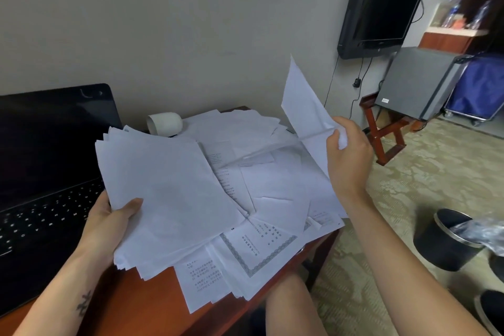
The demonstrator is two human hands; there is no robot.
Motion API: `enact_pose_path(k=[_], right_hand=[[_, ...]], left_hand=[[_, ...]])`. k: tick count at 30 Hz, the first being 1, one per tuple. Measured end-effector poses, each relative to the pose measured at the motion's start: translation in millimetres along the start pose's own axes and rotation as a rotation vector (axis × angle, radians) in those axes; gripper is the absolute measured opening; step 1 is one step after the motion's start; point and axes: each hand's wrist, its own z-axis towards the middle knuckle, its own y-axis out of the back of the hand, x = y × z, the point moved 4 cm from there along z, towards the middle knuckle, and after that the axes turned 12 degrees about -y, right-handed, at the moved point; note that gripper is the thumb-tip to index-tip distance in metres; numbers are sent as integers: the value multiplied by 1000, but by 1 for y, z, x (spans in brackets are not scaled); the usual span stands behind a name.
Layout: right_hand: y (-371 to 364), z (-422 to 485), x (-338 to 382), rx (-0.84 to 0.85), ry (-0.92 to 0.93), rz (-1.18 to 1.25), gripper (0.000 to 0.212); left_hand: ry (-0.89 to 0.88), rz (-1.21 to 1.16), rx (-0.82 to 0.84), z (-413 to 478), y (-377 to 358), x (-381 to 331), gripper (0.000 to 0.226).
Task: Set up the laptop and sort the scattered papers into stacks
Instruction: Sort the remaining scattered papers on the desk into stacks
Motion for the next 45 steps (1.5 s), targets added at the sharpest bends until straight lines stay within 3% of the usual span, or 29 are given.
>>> enact_pose_path(k=[5,12,17,22,25,27,34,38,40,43,45], right_hand=[[6,-50,-18,204,225,-167,37],[2,-102,-43,592,277,-321,58],[-10,-113,-50,756,275,-432,64],[-20,-101,-35,585,305,-444,40],[-19,-83,-22,471,179,-317,33],[-22,-78,-9,495,77,-180,34],[-71,-133,57,1005,-10,-9,30],[-81,-163,65,1341,-180,50,65],[-79,-164,63,1439,-248,108,71],[-81,-136,52,1230,-330,189,52],[-83,-117,36,1099,-163,-95,54]], left_hand=[[-4,-5,0,-4,-2,-4,32],[-4,9,40,-10,-6,-6,36],[0,-13,54,-11,-10,-7,32],[17,-26,51,-8,-9,-4,34],[32,-38,56,-7,-9,-1,38],[39,-52,64,-7,-12,0,39],[53,-65,129,-15,-19,-1,38],[24,-91,155,-17,-22,-8,21],[28,-111,141,-16,-22,-10,23],[27,-99,180,-16,-22,-10,19],[5,-24,228,-16,-23,-9,16]])
